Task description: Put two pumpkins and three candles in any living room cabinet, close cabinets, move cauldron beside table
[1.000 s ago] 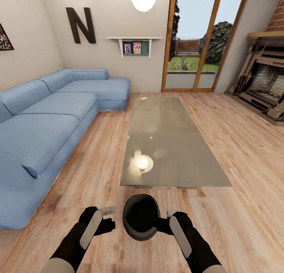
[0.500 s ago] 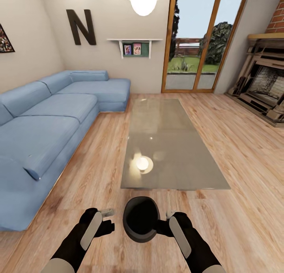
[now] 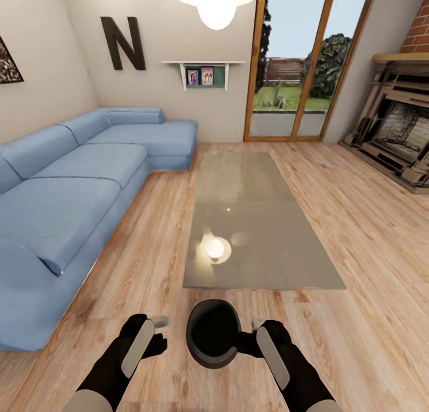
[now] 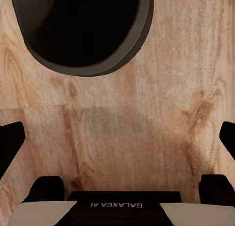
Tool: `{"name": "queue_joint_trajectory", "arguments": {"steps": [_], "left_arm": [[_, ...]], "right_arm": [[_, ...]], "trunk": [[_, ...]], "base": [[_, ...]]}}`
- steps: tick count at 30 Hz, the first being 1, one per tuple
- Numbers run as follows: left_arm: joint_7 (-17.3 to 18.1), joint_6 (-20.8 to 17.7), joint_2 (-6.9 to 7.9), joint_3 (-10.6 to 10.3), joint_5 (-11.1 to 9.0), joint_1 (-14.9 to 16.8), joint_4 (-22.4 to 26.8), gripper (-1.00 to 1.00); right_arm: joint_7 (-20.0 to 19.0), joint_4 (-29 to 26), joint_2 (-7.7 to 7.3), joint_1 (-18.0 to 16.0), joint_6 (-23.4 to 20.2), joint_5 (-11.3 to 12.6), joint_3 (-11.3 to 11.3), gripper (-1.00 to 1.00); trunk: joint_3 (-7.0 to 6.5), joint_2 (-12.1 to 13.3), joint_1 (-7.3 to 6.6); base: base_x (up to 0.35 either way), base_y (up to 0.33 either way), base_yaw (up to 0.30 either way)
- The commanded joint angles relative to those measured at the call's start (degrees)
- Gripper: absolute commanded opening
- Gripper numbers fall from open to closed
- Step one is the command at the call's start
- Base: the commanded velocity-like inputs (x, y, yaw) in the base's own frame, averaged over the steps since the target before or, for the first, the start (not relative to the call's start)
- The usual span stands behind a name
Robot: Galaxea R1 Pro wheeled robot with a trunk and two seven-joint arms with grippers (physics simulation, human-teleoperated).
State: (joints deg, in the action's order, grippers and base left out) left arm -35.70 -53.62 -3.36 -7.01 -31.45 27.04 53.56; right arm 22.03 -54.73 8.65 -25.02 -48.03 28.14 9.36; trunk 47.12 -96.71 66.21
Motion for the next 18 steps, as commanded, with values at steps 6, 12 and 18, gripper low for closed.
{"name": "queue_joint_trajectory", "arguments": {"steps": [6, 12, 18], "left_arm": [[-1.73, -0.02, 0.05, -0.04, -0.61, 0.03, -0.19, 1.0], [-1.83, 0.08, 0.02, -0.02, -0.55, 0.11, -1.08, 1.0], [-1.9, 0.18, -0.04, -0.08, -0.47, 0.11, -1.17, 1.0]], "right_arm": [[0.53, -0.04, -0.03, -0.03, 0.0, 0.64, 0.12, 1.0], [0.51, 0.0, 0.18, -0.03, 0.03, 0.68, 0.2, 1.0], [0.48, 0.03, 0.15, -0.03, 0.05, 0.68, 0.21, 1.0]], "trunk": [[-1.03, 2.4, -1.33], [-2.11, 4.8, -2.65], [-3.19, 7.21, -3.96]], "base": [[0.0, 0.0, 0.0], [0.0, 0.0, 0.0], [0.0, 0.0, 0.0]]}}
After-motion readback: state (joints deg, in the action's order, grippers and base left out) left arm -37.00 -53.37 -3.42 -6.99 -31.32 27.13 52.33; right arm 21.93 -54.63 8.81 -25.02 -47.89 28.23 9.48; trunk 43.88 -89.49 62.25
